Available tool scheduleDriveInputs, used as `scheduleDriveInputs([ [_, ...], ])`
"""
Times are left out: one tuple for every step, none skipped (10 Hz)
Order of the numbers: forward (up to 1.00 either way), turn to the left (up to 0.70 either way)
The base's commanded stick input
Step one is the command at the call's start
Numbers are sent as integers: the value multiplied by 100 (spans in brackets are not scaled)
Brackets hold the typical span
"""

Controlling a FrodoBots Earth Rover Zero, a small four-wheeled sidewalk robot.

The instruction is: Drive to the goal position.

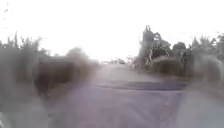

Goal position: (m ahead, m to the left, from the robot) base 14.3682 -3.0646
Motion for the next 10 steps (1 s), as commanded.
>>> scheduleDriveInputs([
  [70,-14],
  [70,-14],
  [70,-14],
  [70,-14],
  [70,-14],
  [70,-14],
  [70,-14],
  [70,0],
  [70,0],
  [70,0],
])
